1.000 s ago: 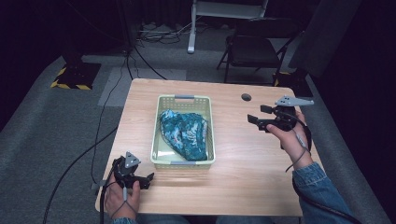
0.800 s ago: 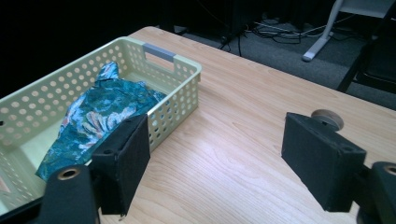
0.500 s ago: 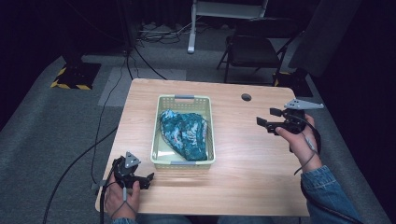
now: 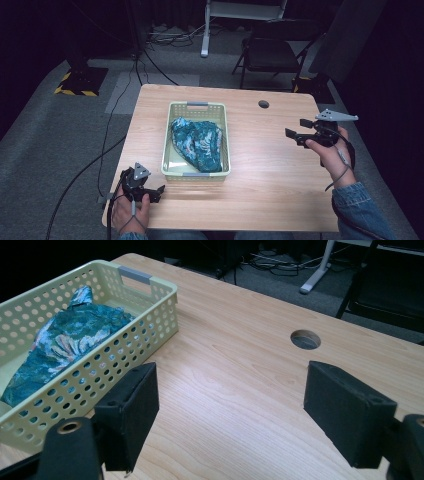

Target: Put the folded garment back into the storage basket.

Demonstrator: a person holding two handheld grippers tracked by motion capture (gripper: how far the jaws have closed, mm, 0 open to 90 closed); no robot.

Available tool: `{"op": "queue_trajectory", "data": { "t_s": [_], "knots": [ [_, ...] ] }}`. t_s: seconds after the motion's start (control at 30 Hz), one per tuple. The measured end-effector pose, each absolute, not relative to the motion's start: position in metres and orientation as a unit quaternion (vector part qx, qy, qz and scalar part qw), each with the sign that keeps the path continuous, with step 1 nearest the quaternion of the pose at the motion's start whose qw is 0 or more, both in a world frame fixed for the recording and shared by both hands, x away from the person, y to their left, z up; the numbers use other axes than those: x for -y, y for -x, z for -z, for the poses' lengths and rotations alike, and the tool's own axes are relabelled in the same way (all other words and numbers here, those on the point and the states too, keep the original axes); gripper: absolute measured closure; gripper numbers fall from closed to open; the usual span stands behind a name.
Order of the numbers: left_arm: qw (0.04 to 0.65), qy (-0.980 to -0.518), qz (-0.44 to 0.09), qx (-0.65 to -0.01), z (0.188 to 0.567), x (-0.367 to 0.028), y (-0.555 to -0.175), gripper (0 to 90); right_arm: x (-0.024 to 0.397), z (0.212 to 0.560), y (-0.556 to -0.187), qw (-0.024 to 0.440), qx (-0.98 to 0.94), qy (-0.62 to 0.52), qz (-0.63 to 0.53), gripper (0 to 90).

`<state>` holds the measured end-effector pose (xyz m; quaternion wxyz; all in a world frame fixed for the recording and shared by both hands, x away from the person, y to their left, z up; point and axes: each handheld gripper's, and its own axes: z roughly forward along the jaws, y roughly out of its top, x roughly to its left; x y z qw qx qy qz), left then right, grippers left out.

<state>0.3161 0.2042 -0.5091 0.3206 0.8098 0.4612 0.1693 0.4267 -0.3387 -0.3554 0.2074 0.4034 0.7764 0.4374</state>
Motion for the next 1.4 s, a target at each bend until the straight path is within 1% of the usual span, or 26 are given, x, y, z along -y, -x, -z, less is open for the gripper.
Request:
{"op": "queue_trajectory", "data": {
  "t_s": [0.77,1.4],
  "knots": [
    [0.321,-0.81,-0.169,-0.461,0.509,-0.204,-0.316,0.3,0.38,0.362,-0.412,0.227,-0.776,-0.419,-0.413,20.8],
    [0.321,-0.81,-0.169,-0.461,0.509,-0.204,-0.316,0.3,0.4,0.368,-0.403,0.226,-0.781,-0.428,-0.395,20.3]
  ]
}}
